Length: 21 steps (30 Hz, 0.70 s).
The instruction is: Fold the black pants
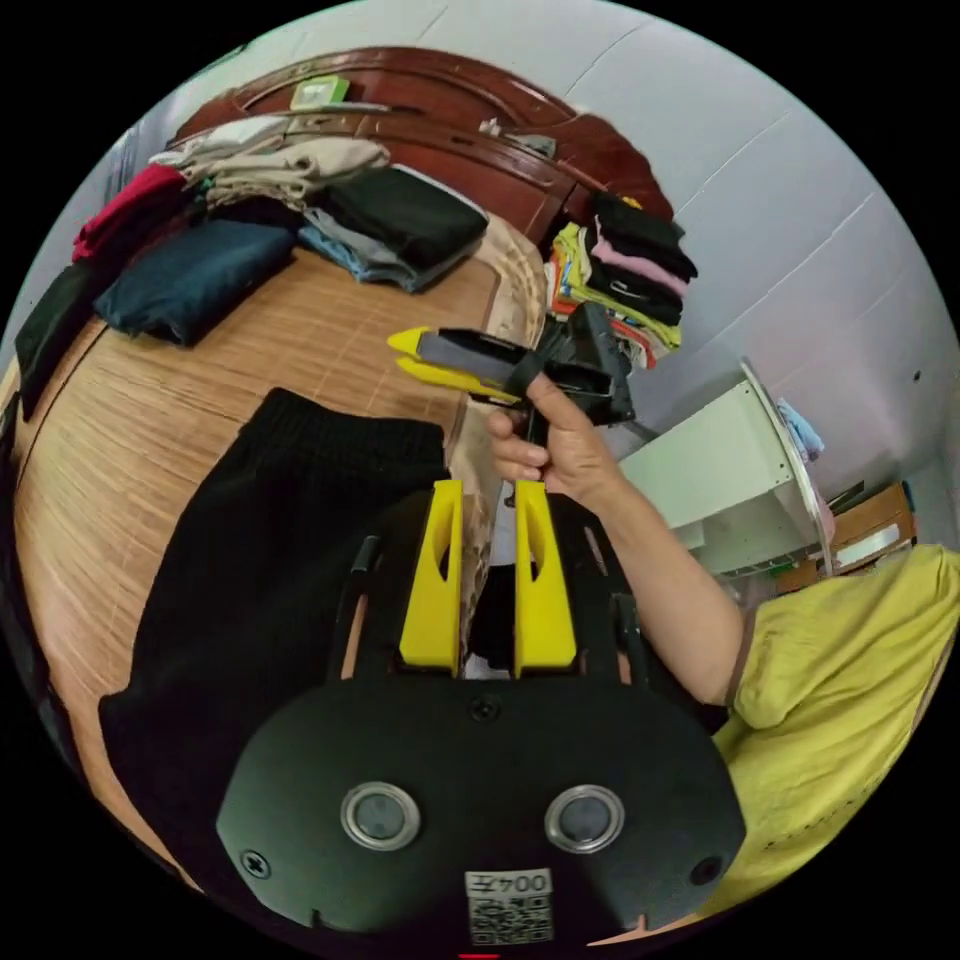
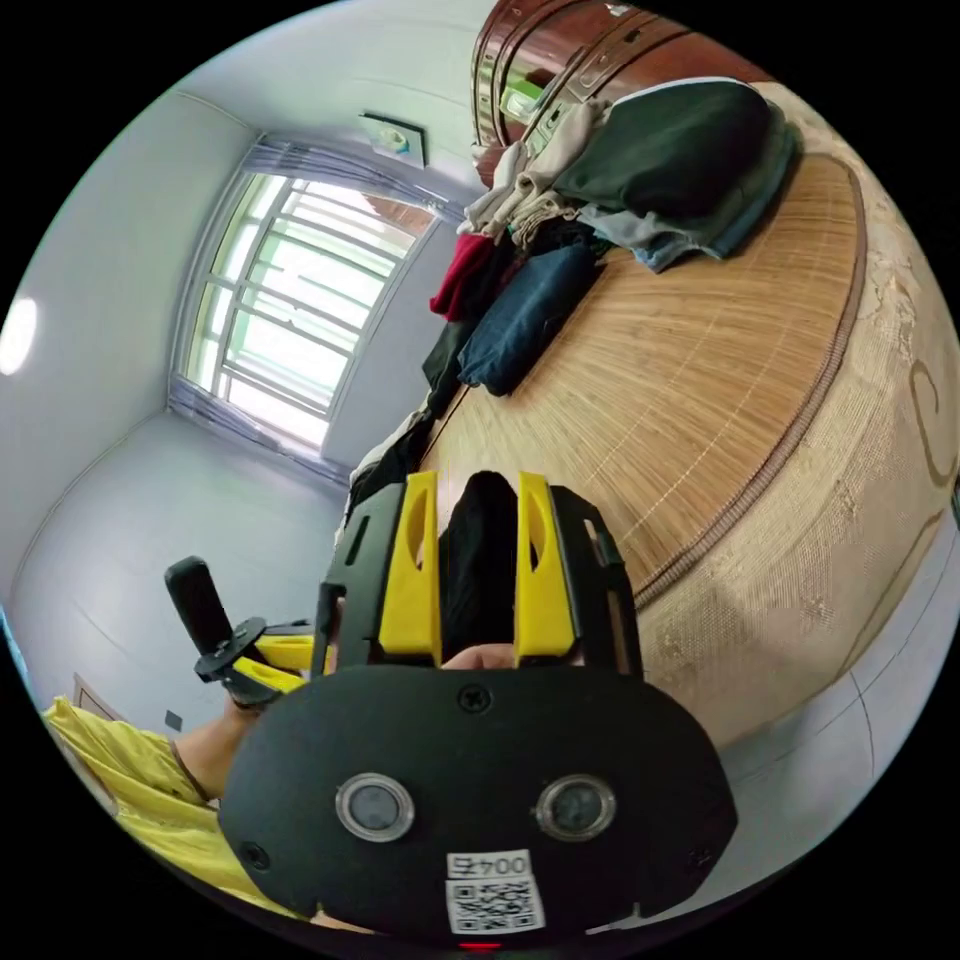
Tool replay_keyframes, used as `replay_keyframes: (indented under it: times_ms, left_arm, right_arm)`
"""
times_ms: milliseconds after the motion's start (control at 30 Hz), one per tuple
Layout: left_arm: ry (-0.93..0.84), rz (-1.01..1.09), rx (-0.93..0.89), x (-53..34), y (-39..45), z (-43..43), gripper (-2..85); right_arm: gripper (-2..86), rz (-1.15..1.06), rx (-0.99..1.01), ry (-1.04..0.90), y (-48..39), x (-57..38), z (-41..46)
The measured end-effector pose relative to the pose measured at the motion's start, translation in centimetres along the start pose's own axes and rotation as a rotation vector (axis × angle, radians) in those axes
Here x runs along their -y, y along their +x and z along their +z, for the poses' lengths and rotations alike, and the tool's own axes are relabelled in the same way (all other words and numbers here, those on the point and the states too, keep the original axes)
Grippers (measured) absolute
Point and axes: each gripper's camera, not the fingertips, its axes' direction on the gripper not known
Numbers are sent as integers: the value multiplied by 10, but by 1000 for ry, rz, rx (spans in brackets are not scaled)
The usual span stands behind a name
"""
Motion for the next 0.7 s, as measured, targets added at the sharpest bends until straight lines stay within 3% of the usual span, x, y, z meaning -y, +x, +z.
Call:
replay_keyframes:
  times_ms: [200,467,700]
  left_arm:
    - [11,-125,140,-136,-34,-7,69]
    - [218,-667,221,-395,-89,13,63]
    - [284,-736,351,-445,-118,62,62]
  right_arm:
    - [161,106,10,-40,13,-17,-19]
    - [197,98,-7,-159,-4,-30,-11]
    - [204,77,-39,-268,-40,5,13]
